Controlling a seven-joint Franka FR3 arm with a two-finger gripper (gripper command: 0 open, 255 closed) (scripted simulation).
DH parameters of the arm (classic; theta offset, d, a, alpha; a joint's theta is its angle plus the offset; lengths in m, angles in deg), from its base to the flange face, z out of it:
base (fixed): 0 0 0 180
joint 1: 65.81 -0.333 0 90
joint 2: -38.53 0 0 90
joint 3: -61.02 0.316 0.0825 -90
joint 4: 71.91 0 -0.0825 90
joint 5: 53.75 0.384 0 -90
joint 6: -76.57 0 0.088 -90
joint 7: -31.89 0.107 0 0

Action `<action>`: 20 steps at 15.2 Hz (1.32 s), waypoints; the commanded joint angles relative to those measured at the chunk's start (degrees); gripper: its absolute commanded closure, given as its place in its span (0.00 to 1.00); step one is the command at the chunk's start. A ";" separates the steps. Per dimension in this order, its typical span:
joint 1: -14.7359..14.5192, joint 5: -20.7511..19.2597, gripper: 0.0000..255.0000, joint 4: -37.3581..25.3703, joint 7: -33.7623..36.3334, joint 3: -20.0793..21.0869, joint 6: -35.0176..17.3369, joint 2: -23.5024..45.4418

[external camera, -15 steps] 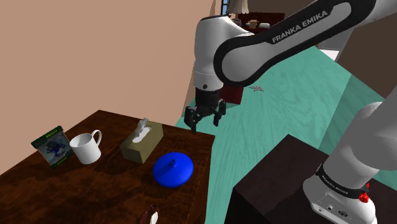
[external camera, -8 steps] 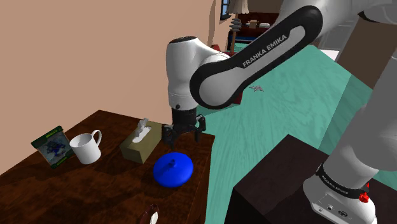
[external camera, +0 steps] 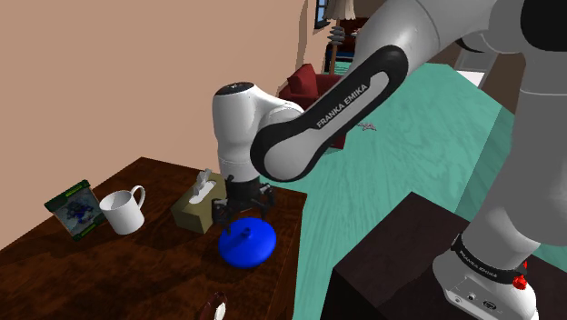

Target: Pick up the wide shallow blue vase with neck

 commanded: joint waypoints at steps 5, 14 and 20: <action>-0.81 -1.86 0.00 0.57 1.15 -0.92 -2.77 2.53; -0.78 -1.82 1.00 0.58 1.11 -0.90 -2.73 2.47; 0.01 0.09 1.00 -0.30 0.00 0.09 0.36 -0.10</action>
